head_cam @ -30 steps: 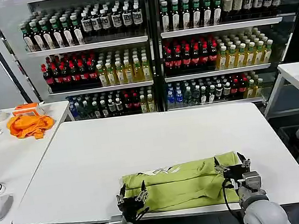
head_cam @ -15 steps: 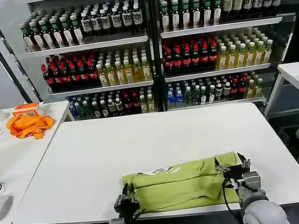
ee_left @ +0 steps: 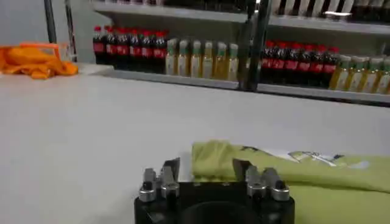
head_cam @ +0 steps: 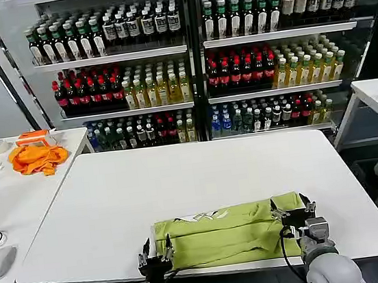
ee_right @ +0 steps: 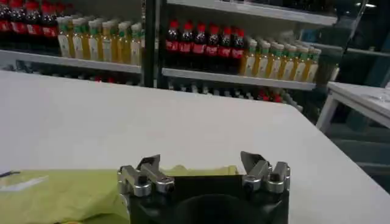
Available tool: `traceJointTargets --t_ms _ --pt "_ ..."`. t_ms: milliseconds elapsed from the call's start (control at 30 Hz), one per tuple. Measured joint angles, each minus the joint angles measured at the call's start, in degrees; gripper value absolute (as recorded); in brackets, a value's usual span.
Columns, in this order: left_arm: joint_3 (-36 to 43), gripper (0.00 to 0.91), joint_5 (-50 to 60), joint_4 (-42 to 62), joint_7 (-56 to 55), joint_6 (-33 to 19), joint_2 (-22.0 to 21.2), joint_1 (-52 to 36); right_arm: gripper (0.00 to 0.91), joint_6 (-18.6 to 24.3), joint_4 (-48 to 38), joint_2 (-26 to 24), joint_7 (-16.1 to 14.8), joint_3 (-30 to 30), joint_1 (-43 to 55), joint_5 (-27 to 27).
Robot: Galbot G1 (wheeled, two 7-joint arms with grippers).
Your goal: Fold and organize the clothes.
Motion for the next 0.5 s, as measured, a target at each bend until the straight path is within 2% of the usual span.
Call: traceJointTargets --t_ms 267,300,367,400,500 --pt "0.46 0.887 -1.81 0.67 0.35 -0.79 -1.35 -0.93 0.907 0.06 0.73 0.05 0.12 0.35 -0.98 -0.08" --pt "0.44 0.443 -1.97 0.95 0.38 -1.01 -1.53 -1.15 0.907 0.06 0.80 0.02 0.13 0.41 -1.08 -0.08" --pt "0.42 0.091 -2.22 1.45 0.40 -1.45 -1.74 -1.56 0.907 0.07 1.01 -0.07 0.16 0.51 -1.31 -0.08" --pt "0.42 0.040 -2.31 1.77 0.44 -1.73 -1.82 -1.80 0.907 0.07 1.07 -0.09 0.17 0.56 -1.38 -0.08" --pt "0.42 0.030 -2.36 2.63 0.57 -2.55 -1.98 -2.08 0.907 0.07 1.33 -0.20 0.21 0.64 -1.56 -0.08"
